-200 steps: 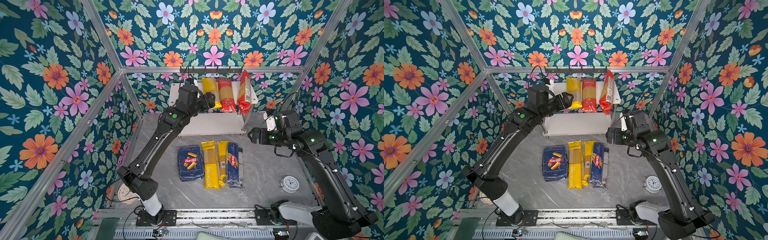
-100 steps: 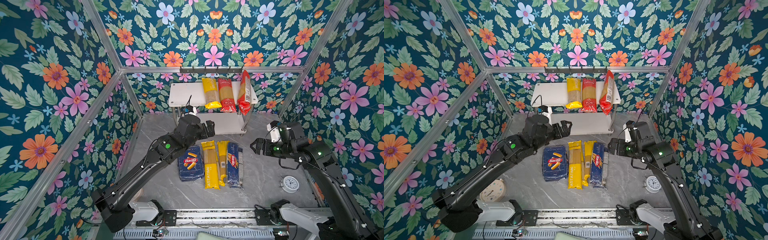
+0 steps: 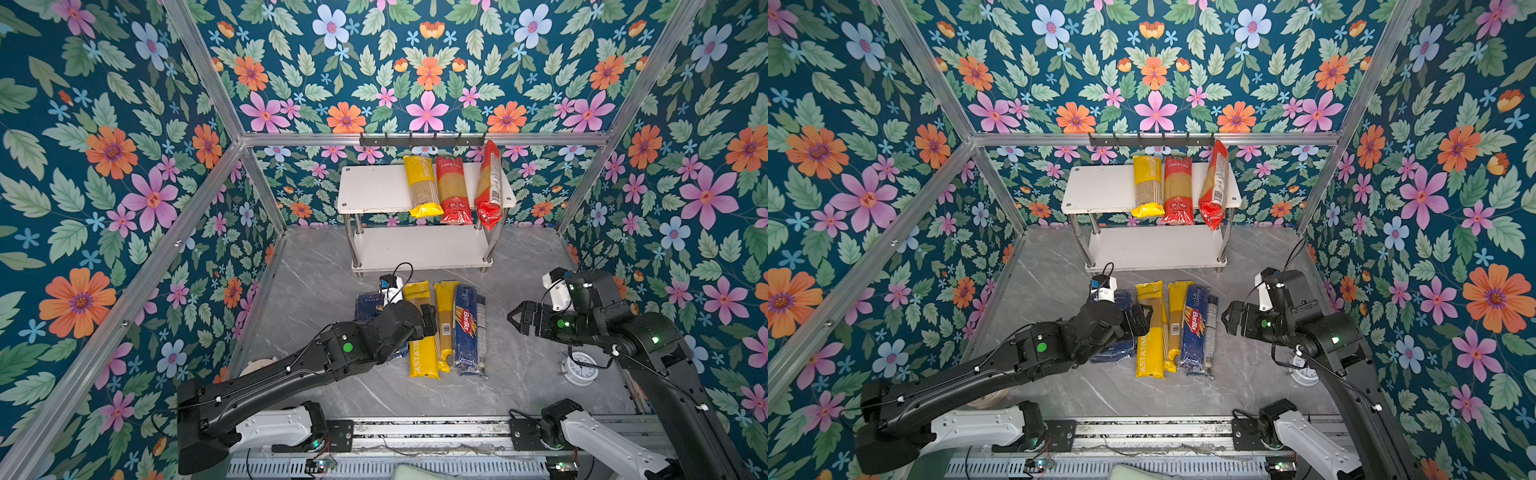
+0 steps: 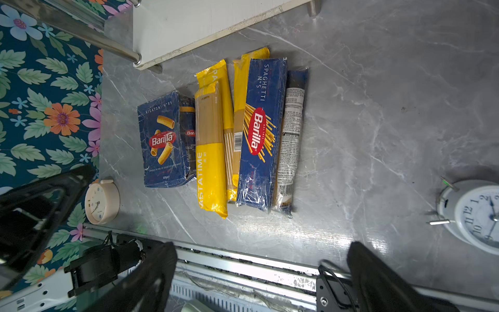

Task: Place and organize the pasta boxes and bags onto the shelf
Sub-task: 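Lower the left gripper onto the yellow Pastatime bag on the table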

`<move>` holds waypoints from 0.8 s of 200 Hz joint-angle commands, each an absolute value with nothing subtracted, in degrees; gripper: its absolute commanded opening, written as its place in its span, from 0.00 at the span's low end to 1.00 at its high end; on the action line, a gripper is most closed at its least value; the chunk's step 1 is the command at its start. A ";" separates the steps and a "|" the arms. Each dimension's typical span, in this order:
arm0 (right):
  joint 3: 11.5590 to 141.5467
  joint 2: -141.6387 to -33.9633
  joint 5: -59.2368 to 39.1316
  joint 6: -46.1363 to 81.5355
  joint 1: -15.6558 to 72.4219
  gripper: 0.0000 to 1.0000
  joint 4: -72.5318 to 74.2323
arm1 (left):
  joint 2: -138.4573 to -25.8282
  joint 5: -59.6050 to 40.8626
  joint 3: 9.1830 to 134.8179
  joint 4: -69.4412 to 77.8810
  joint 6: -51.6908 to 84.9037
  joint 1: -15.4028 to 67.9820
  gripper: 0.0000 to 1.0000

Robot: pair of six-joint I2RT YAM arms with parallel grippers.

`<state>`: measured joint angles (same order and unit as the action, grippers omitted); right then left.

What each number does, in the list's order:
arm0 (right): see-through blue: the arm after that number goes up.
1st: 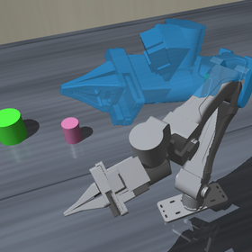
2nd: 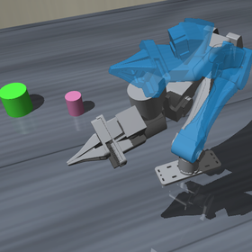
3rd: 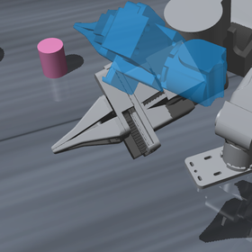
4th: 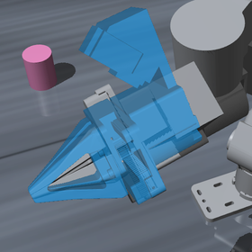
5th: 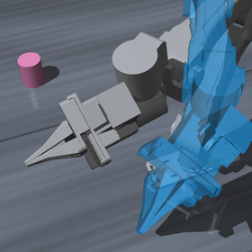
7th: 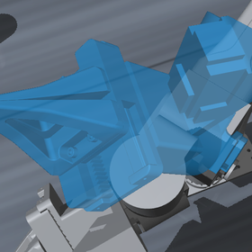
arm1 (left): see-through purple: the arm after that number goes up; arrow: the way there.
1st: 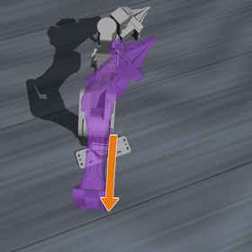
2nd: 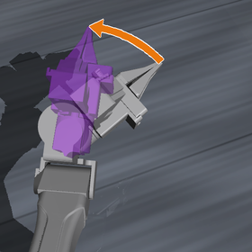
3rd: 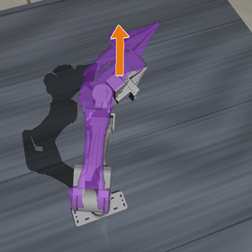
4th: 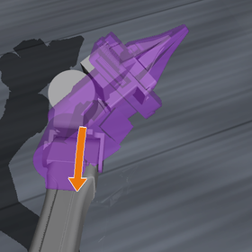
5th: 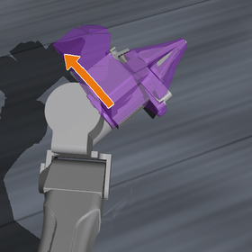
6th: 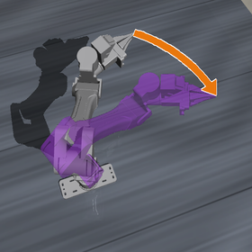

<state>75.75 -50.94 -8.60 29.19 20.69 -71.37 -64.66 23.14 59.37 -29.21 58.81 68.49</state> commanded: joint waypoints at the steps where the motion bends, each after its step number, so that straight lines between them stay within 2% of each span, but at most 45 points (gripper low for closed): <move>1: 74.89 -50.21 -9.25 31.50 21.50 0.99 -73.16 | -64.77 27.26 56.60 -28.15 63.52 71.40 0.99; 71: 73.82 -51.38 -4.96 36.06 27.79 0.99 -71.64 | -68.74 25.65 45.62 -20.04 68.67 75.89 0.99; 107: 75.66 -52.89 -4.50 36.09 28.20 0.99 -71.80 | -75.14 21.63 44.65 -13.98 68.11 75.94 0.99; 160: 73.23 -52.32 -4.49 35.81 28.21 0.99 -71.29 | -80.72 19.80 44.89 -13.63 69.14 75.86 0.99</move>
<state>74.26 -52.42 -4.84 35.59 28.16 -72.16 -80.42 20.56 45.12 -14.79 68.53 76.01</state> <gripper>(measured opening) 0.994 0.995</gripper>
